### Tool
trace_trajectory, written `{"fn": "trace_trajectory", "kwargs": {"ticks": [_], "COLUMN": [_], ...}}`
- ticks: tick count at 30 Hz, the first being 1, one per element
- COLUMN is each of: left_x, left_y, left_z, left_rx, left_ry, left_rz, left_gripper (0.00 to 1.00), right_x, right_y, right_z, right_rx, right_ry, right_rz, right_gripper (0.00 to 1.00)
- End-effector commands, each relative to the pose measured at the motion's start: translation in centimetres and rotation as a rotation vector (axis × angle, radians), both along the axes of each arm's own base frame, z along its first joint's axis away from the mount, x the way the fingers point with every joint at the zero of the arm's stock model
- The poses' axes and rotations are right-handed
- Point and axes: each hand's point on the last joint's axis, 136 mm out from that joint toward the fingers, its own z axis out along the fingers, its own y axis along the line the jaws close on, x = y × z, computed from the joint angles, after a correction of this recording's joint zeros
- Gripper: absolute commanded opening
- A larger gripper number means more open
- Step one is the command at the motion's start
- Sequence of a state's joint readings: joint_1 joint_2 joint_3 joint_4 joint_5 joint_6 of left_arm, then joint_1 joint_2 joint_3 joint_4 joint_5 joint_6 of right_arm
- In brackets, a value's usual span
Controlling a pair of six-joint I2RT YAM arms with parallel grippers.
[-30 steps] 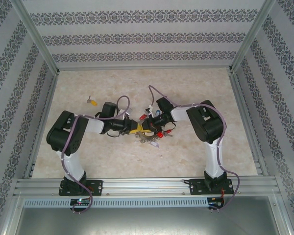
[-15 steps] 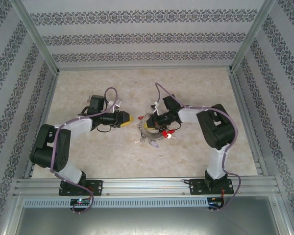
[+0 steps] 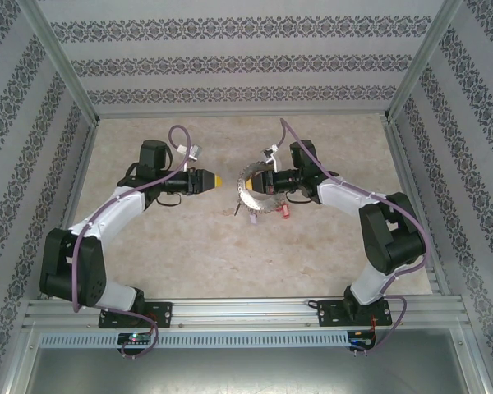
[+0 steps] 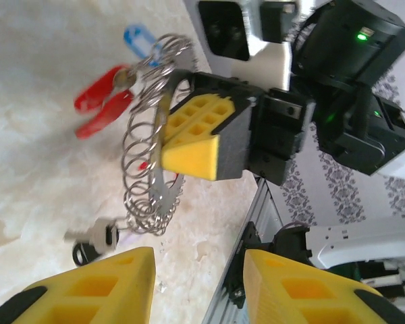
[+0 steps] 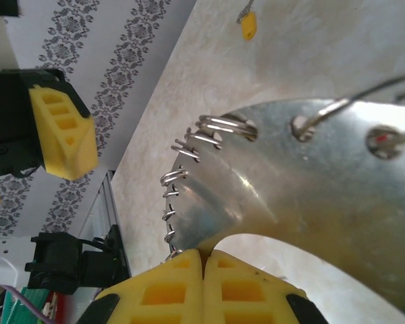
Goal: Put the keys on the keyring
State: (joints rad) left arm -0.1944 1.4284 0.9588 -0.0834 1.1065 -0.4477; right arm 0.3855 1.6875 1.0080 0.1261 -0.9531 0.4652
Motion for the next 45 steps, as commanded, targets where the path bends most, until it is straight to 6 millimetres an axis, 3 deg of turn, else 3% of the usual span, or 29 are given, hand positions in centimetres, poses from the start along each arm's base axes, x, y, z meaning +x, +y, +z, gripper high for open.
{"fn": "trace_trajectory", "kwargs": {"ticks": [1,5,10,13,17,21,25,27,31,33,38,41,45], "left_x": [-1.3,-1.4,-0.9,-1.1,0.3,1.5,2.0,2.2,2.3,3.5,2.5,2.2,2.9], "left_y": [-0.2,0.4,0.5,-1.2,-2.5,-2.0,-0.8,-0.4,0.0,1.1,2.2,4.8,8.7], "left_z": [3.3,3.1,2.5,1.9,2.5,0.9,-2.3,-3.9,-5.8,-7.0,-10.0,-11.0,-11.4], "left_rx": [-0.013,0.054,0.171,0.196,0.121,0.215,0.355,0.393,0.435,0.499,0.583,0.626,0.543], "left_ry": [-0.242,-0.499,-0.782,-0.849,-0.834,-0.769,-0.670,-0.606,-0.501,-0.398,-0.142,0.031,0.270], "left_rz": [-0.098,-0.056,0.042,-0.017,-0.004,0.022,0.012,0.010,0.026,0.092,0.094,0.195,0.406], "left_gripper": [0.38,0.40,0.57,0.57,0.57,0.58,0.58,0.58,0.59,0.58,0.55,0.53,0.53], "right_x": [-0.3,-1.0,-1.8,-2.0,-2.0,-1.5,-0.7,0.0,0.9,0.8,-0.9,-3.4,-5.5], "right_y": [0.3,0.2,0.1,0.0,0.2,0.1,-0.9,-1.8,-3.7,-4.3,-3.5,-1.9,0.2], "right_z": [5.2,6.2,6.9,7.2,7.4,6.9,4.4,3.2,-0.4,-2.5,-5.7,-7.7,-9.4], "right_rx": [0.099,0.119,0.131,0.136,0.144,0.119,0.029,-0.028,-0.221,-0.336,-0.486,-0.591,-0.686], "right_ry": [-0.136,-0.139,-0.134,-0.138,-0.144,-0.147,-0.149,-0.141,-0.091,-0.057,-0.013,-0.023,0.004], "right_rz": [0.054,0.073,0.090,0.094,0.093,0.072,0.015,-0.045,-0.140,-0.164,-0.178,-0.114,-0.053], "right_gripper": [0.00,0.00,0.00,0.00,0.00,0.00,0.00,0.11,0.24,0.29,0.32,0.36,0.41]}}
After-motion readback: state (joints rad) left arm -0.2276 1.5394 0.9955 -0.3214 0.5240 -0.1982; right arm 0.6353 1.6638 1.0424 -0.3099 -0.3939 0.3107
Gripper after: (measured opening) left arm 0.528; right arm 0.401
